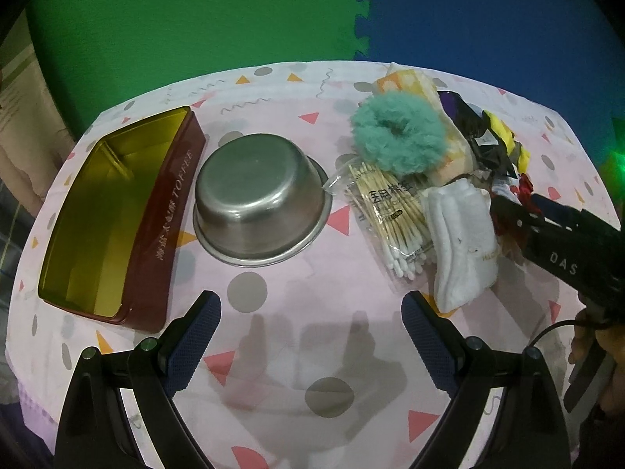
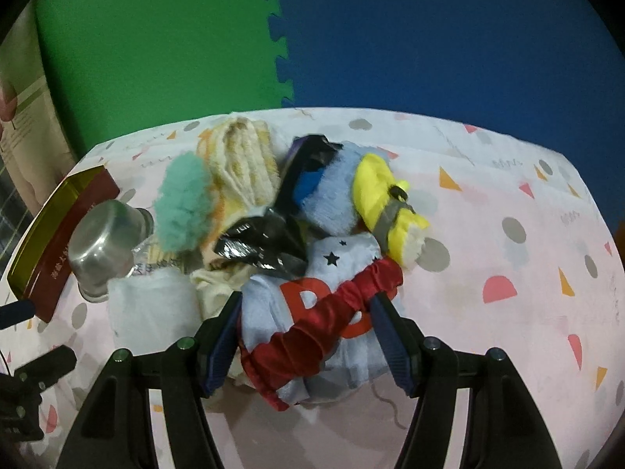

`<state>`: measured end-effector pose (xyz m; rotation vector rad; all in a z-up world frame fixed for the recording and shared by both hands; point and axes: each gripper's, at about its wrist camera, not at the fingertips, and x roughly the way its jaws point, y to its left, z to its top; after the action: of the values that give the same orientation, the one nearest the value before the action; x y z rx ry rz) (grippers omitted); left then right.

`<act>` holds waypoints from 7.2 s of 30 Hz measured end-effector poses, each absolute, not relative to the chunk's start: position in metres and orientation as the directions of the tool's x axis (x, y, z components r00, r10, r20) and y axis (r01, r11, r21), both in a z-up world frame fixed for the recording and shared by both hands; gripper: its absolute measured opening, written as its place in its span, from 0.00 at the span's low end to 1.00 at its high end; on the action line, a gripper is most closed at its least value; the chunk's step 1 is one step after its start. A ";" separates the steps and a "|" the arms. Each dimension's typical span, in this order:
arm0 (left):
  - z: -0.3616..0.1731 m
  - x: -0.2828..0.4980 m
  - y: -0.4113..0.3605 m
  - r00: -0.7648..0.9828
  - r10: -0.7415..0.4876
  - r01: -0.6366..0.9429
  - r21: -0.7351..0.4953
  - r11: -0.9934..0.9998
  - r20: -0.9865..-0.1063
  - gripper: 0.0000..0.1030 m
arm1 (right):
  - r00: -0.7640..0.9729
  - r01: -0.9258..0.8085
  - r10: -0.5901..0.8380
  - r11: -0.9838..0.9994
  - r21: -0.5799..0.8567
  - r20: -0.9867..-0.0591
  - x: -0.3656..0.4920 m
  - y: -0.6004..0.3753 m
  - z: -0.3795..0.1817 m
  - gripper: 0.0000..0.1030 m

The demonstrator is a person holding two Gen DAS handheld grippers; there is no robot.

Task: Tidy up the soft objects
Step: 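Reach into the pile and grasp the red-and-white star-print cloth with the right tool, then grasp the white sock with the left tool while the right tool lifts the star cloth, then carry the white sock into the gold tin and open the left tool, then carry the star-print cloth into the gold tin and open the right tool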

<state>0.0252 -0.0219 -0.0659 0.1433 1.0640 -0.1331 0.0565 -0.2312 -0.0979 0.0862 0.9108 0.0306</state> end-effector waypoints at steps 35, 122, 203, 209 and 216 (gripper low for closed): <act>-0.069 0.034 -0.070 0.473 -0.178 0.322 -0.019 0.947 -0.863 0.88 | 0.642 0.123 -0.088 0.992 -0.011 -0.761 -0.001 -0.301 -0.108 0.16; -0.071 0.189 0.198 0.455 0.077 -0.068 0.052 0.996 -0.887 0.11 | 0.653 0.120 -0.044 0.992 0.046 -0.756 -0.001 -0.304 -0.114 0.19; -0.039 0.013 0.240 0.627 0.336 -0.387 0.094 0.917 -0.703 0.80 | 0.659 -0.363 0.346 0.924 0.120 -0.668 0.009 -0.071 -0.023 0.15; -0.040 0.012 0.250 0.616 0.358 -0.426 0.086 0.901 -0.702 0.80 | 0.604 -0.490 0.441 0.862 0.126 -0.664 0.028 0.005 -0.018 0.15; -0.033 0.006 0.269 0.620 0.379 -0.493 0.034 0.869 -0.687 0.80 | 0.537 -0.556 0.486 0.819 0.143 -0.690 0.049 0.061 -0.027 0.15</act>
<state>0.0055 0.2690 -0.0333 -0.1636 0.7488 0.5038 0.0488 0.0614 -0.0274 -0.0975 0.7892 0.6210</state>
